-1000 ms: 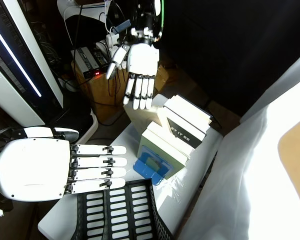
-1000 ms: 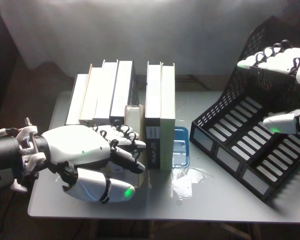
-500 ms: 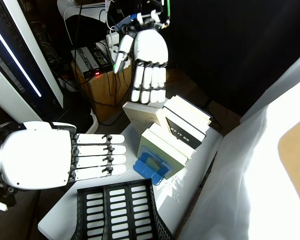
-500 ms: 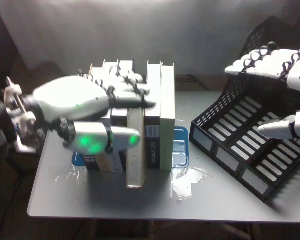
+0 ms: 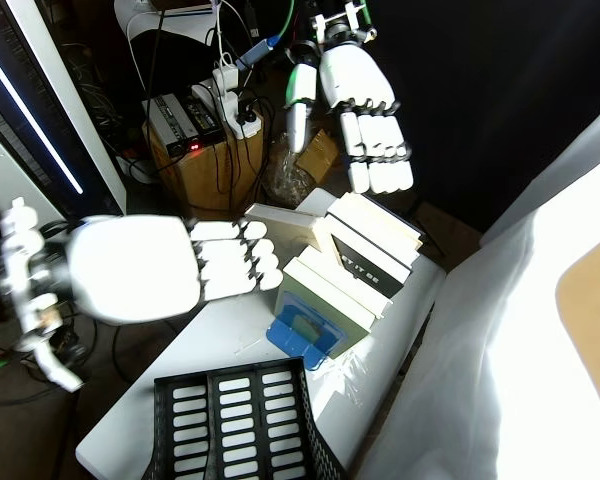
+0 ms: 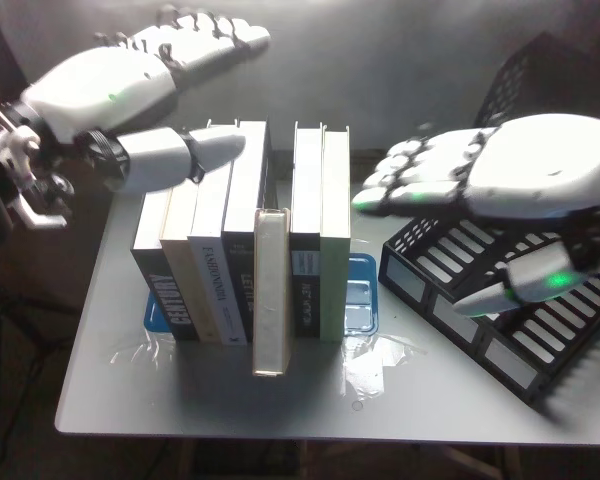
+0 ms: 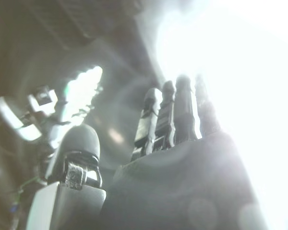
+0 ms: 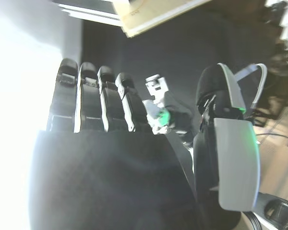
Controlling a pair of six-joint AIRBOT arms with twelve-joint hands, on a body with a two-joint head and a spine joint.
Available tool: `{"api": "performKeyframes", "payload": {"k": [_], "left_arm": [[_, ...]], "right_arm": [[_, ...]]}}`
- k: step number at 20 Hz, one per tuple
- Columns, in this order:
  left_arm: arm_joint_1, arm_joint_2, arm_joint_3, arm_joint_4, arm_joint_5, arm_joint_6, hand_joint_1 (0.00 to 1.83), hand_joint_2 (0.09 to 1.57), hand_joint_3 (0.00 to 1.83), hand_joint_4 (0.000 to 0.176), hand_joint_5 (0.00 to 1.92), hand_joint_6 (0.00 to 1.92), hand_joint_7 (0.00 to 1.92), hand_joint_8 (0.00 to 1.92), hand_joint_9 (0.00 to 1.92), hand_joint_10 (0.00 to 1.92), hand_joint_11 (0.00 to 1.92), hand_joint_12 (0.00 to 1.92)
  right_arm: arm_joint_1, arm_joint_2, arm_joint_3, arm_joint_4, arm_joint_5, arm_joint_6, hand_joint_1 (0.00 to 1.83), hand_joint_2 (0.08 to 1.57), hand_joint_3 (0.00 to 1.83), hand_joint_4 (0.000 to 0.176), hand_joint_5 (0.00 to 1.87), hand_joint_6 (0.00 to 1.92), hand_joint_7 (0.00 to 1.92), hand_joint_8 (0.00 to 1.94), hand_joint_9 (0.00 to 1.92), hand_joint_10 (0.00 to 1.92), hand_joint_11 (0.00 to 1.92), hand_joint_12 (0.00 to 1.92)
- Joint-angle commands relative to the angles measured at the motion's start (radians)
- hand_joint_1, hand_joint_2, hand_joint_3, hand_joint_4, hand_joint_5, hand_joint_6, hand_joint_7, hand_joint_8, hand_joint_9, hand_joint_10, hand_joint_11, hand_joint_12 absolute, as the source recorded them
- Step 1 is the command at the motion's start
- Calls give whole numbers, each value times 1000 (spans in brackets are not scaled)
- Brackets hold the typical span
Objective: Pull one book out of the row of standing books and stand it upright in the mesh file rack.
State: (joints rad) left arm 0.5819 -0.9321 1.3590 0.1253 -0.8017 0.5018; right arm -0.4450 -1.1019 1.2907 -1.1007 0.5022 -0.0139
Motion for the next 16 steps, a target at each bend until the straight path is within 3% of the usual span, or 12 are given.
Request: {"api": "performKeyframes", "payload": {"k": [1,6,11,13,14,15,16], "left_arm": [[-18,0,2,-17,-144,-2,260,1432,0,0,104,21,74,16,0,0,0,0],[-19,-4,14,-42,-170,-1,323,1420,0,0,142,31,119,25,16,7,0,0],[-21,-11,22,-49,-176,-1,355,1393,0,0,159,29,141,18,40,18,0,0],[-21,-11,23,-52,-178,-1,375,1385,0,0,166,29,135,11,35,16,0,0],[-21,-11,24,-54,-179,-1,391,1383,0,0,167,27,129,7,24,11,0,0],[-21,-11,24,-56,-180,-1,383,1388,0,0,164,23,119,2,15,8,0,0],[-21,-12,25,-56,-181,-1,364,1392,0,3,160,20,106,1,8,5,0,0]], "right_arm": [[31,-13,9,-9,67,43,635,1100,0,0,0,0,0,0,0,0,0,0],[106,-152,85,-320,65,220,629,1099,0,0,0,0,0,0,0,0,0,0],[137,-261,138,-497,44,261,545,1145,7,0,0,0,0,0,0,0,0,0],[143,-306,155,-557,33,267,483,1165,13,17,0,0,0,0,0,0,0,0],[143,-327,162,-589,21,267,476,1191,23,40,0,0,0,0,0,0,0,0],[143,-344,168,-615,10,267,528,1191,20,75,0,0,0,0,0,0,0,0],[143,-359,174,-636,-4,267,765,1121,0,53,0,0,0,0,0,0,0,0]]}}
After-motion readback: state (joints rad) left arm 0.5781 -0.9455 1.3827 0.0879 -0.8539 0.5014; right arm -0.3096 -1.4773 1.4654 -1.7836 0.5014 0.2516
